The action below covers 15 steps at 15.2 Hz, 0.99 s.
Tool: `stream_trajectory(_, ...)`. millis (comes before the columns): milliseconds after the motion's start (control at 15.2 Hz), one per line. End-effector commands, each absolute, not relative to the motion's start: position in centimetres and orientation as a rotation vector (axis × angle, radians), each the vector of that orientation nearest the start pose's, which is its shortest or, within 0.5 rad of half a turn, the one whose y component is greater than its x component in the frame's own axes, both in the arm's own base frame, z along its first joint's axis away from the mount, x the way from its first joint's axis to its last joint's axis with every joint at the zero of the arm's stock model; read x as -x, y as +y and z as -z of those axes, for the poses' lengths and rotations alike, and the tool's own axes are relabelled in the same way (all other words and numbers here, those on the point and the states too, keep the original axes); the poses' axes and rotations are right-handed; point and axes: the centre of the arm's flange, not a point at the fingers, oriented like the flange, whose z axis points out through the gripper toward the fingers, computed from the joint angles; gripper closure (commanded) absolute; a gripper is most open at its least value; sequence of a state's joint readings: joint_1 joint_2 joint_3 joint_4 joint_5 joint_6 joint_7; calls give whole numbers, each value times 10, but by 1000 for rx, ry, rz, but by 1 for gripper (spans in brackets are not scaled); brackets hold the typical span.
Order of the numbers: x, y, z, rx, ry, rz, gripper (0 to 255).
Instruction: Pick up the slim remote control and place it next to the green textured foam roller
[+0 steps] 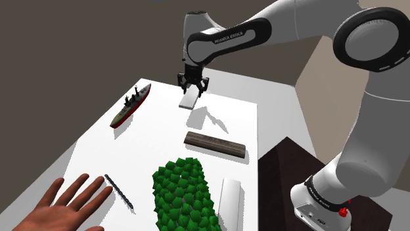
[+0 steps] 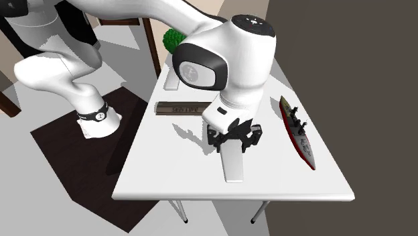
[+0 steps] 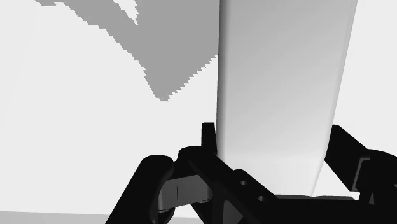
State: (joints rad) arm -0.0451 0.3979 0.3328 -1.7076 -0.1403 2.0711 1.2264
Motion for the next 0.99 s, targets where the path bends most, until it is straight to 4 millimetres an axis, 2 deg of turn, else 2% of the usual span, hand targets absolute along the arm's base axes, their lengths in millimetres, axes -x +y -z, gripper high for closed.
stream_trajectory(0, -636, 160, -380, 2836, 1360, -16, 255)
stream_trajectory(924, -636, 160, -454, 2836, 1360, -16, 255)
